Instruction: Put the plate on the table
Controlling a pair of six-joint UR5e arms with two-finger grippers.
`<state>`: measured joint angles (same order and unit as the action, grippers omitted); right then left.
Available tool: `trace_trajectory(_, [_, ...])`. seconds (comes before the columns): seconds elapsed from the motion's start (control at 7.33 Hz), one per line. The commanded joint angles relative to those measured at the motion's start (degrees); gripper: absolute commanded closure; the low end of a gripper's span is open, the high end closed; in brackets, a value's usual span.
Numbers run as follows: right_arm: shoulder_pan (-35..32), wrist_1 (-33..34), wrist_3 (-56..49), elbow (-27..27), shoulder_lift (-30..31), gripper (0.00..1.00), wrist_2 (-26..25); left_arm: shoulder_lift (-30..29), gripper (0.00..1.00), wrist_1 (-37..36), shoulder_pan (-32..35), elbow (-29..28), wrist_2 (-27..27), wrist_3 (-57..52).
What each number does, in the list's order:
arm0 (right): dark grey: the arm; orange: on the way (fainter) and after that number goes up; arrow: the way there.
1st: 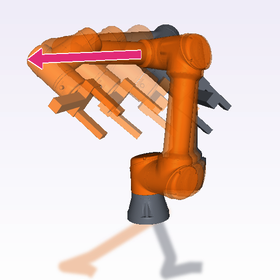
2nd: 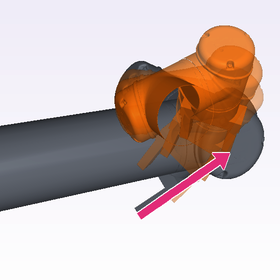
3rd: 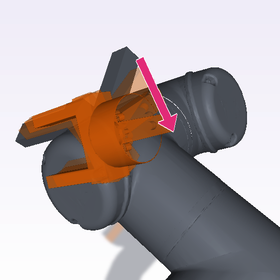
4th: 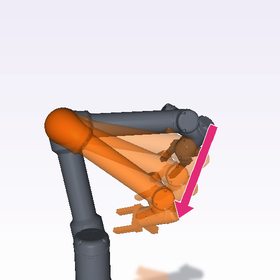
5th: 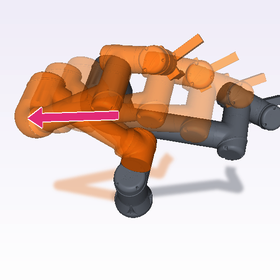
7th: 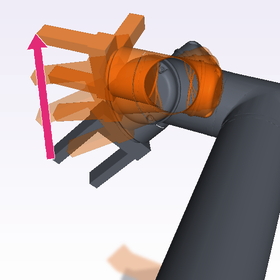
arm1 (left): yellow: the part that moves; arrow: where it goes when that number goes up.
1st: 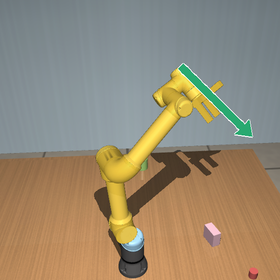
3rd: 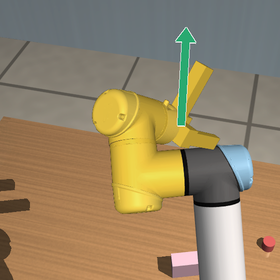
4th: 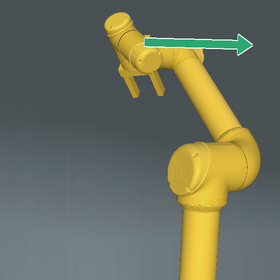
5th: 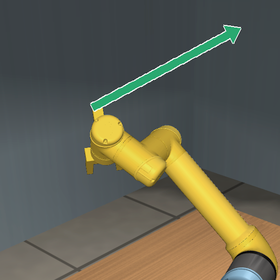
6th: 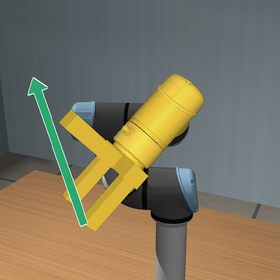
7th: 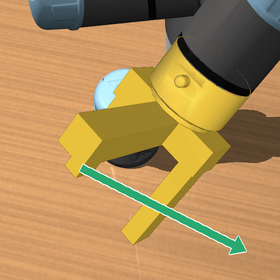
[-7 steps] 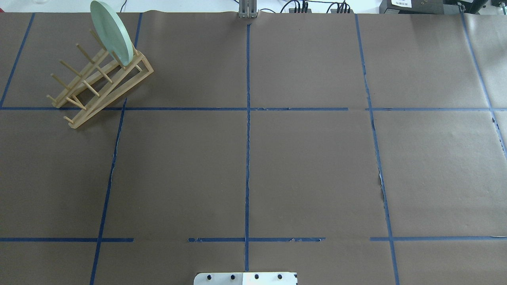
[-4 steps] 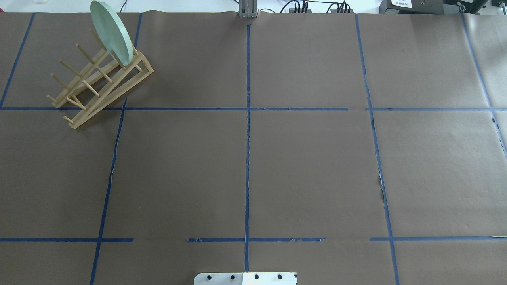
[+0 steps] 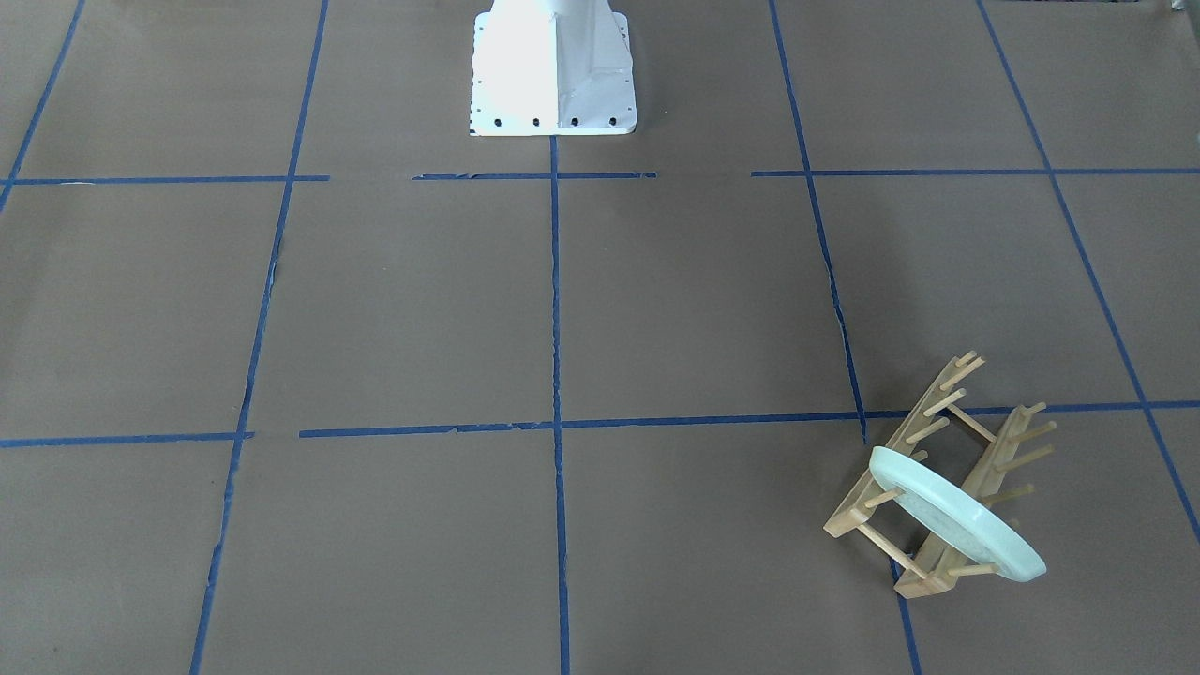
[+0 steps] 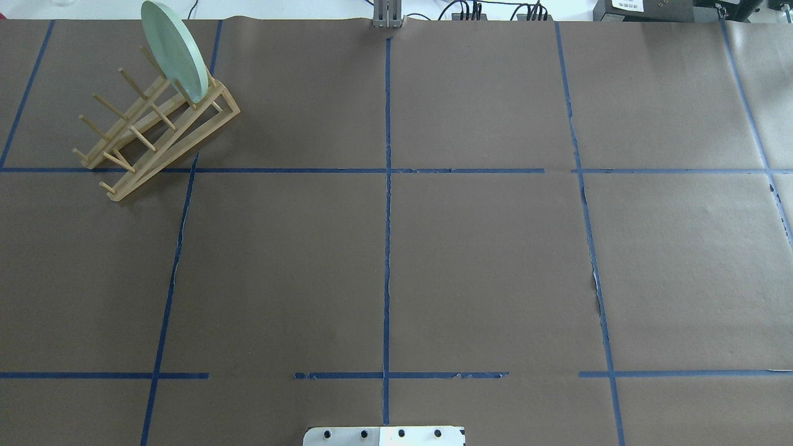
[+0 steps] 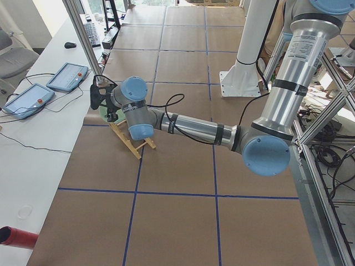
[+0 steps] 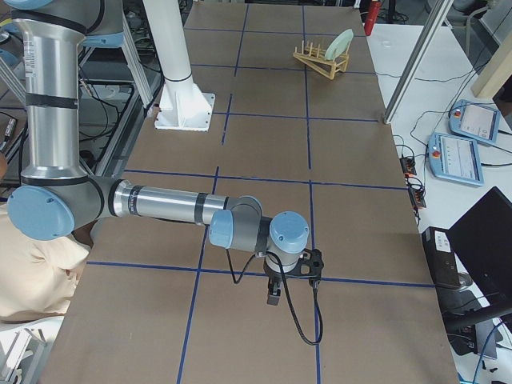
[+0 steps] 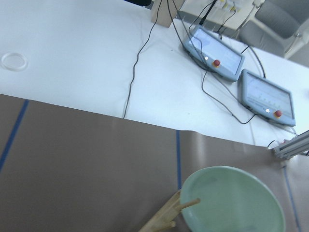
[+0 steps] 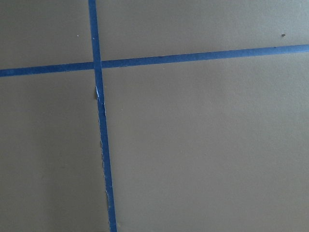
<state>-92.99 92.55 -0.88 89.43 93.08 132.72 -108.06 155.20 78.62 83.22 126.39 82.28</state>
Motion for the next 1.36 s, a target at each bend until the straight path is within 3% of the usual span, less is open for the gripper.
trace_trajectory(0.0, [0.0,0.0,0.0,-0.05,0.0,0.0,0.0,-6.44,0.0,4.66,-8.03,-6.11,-11.76,17.78])
trace_trajectory(0.14, [0.0,0.0,0.0,-0.05,0.0,0.0,0.0,-6.64,0.0,4.94,-9.18,-7.1,-11.69,24.7])
trace_trajectory(0.55, [0.0,0.0,0.0,0.04,0.0,0.0,0.0,-7.16,0.03,4.85,-13.32,-9.48,-13.8,28.18])
trace_trajectory(1.09, [0.0,0.0,0.0,0.04,0.0,0.0,0.0,-11.03,0.17,4.06,-13.94,-11.59,-15.19,32.15])
trace_trajectory(1.23, [0.0,0.0,0.0,0.04,0.0,0.0,0.0,-11.04,0.29,4.06,-15.07,-11.59,-15.9,32.07])
